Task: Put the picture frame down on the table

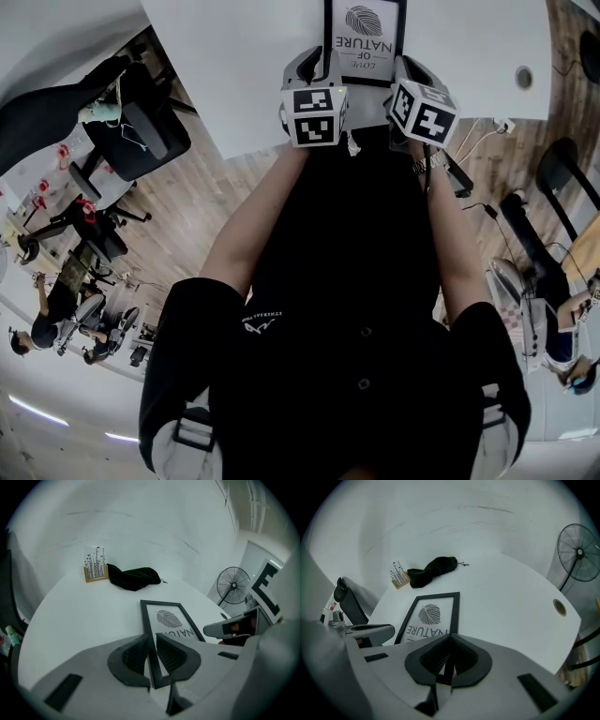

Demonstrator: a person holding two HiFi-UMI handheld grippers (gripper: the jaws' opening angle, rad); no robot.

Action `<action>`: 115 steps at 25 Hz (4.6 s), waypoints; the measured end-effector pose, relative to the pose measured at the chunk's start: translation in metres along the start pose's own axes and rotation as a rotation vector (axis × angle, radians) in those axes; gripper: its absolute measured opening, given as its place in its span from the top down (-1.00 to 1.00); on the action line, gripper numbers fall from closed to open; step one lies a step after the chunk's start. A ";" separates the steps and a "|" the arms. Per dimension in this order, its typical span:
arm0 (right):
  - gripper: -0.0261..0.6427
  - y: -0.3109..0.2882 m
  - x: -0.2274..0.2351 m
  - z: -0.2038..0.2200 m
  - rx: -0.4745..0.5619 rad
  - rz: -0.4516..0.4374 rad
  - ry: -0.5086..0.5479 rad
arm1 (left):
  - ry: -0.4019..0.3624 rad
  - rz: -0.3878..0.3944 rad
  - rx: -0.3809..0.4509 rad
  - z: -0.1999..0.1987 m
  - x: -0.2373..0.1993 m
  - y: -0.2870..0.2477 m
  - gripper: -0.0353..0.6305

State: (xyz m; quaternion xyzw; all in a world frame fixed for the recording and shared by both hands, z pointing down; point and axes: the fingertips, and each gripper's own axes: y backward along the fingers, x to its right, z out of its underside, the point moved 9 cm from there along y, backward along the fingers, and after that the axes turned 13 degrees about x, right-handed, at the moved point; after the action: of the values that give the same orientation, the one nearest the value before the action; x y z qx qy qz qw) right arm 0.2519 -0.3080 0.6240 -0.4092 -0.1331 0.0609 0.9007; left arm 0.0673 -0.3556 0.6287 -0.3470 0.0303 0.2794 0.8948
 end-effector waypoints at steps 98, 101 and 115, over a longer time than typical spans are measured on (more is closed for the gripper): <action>0.93 0.353 0.078 -0.082 0.701 -0.538 0.207 | -0.133 -0.282 0.852 -0.081 0.252 0.302 0.87; 0.93 0.364 0.079 -0.093 0.742 -0.537 0.202 | -0.161 -0.283 0.883 -0.093 0.251 0.310 0.87; 0.93 0.404 0.070 -0.143 0.926 -0.554 0.249 | -0.263 -0.254 1.035 -0.158 0.256 0.351 0.87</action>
State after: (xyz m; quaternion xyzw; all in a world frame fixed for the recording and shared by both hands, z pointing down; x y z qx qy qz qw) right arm 0.3596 -0.1298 0.2432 0.0757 -0.0877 -0.1752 0.9777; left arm 0.1217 -0.1222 0.2339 0.1754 0.0096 0.1588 0.9716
